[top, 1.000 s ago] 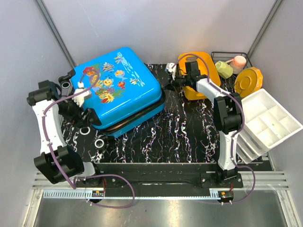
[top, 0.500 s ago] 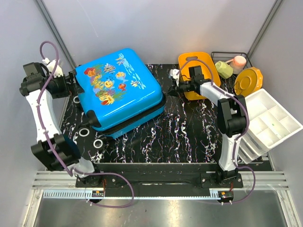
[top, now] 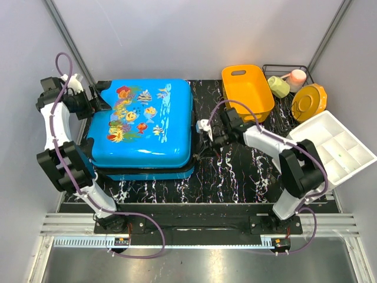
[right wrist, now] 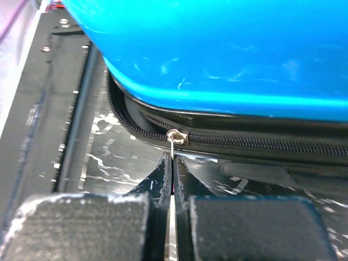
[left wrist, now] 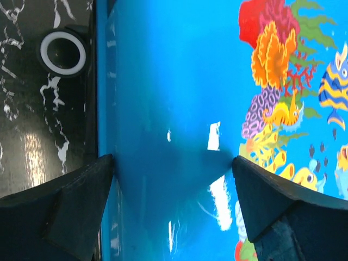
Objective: Open, take out, and arrange the luggage
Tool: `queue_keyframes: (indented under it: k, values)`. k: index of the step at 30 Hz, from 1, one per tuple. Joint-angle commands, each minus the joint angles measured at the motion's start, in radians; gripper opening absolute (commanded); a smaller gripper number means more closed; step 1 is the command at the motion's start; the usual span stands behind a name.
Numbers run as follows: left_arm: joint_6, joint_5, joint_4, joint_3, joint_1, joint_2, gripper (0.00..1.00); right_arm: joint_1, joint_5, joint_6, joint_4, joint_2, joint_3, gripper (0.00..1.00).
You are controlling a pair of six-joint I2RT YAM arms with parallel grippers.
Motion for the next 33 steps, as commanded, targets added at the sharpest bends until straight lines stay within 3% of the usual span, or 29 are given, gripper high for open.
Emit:
queue_keyframes:
  k: [1, 11, 17, 21, 26, 33]
  values:
    - [0.106, 0.035, -0.056, 0.075, -0.041, 0.070, 0.90, 0.037, 0.033, 0.106, 0.054, -0.093, -0.069, 0.00]
    - [0.152, 0.009, -0.077, 0.126, -0.095, 0.135, 0.80, -0.166, 0.227, 0.029, 0.106, 0.149, 0.246, 0.00]
    - [0.184, -0.010, -0.119, 0.209, -0.101, 0.204, 0.78, -0.206, 0.264, -0.003, 0.185, 0.313, 0.420, 0.00]
    - [0.203, 0.004, -0.157, 0.261, -0.121, 0.247, 0.81, -0.221, 0.204, 0.003, 0.210, 0.413, 0.553, 0.00]
    - [0.235, 0.070, -0.172, 0.319, -0.179, 0.299, 0.83, -0.211, 0.066, -0.063, 0.169, 0.400, 0.523, 0.00]
    - [0.330, 0.133, -0.253, 0.469, -0.306, 0.455, 0.75, -0.151, 0.026, -0.112, 0.129, 0.280, 0.316, 0.00]
